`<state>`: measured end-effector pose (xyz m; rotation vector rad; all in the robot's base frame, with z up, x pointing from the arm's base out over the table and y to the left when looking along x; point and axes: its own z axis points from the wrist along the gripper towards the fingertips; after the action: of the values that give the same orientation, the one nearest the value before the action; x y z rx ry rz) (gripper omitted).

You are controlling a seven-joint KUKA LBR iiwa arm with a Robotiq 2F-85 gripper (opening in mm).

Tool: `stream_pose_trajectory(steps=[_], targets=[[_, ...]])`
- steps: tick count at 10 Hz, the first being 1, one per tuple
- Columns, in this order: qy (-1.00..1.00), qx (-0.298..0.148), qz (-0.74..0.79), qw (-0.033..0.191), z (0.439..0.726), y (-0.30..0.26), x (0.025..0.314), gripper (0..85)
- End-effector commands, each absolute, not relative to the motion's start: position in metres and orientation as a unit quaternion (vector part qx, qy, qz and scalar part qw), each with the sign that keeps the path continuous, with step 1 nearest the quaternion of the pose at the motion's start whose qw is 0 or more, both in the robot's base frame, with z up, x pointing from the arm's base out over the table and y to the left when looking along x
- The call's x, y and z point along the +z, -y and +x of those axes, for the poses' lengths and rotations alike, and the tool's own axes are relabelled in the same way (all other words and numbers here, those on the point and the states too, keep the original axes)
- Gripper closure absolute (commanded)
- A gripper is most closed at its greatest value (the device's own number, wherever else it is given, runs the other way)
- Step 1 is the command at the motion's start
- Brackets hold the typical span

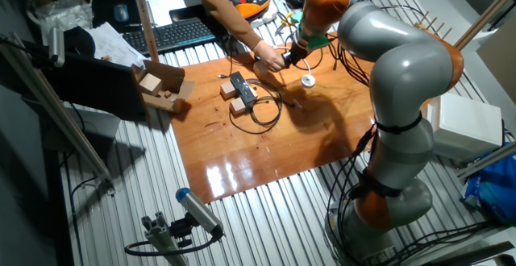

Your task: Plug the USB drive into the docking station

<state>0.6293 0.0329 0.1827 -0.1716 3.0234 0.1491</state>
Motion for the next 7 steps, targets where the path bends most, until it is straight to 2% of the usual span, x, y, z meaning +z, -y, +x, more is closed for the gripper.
stream_pose_trajectory(steps=[1, 7], targets=[[-0.995, 0.050, -0.059, 0.056, 0.6295, -0.0329, 0.1828, 51.0], [-0.995, 0.046, -0.062, 0.061, 0.6294, -0.0335, 0.1828, 51.0]])
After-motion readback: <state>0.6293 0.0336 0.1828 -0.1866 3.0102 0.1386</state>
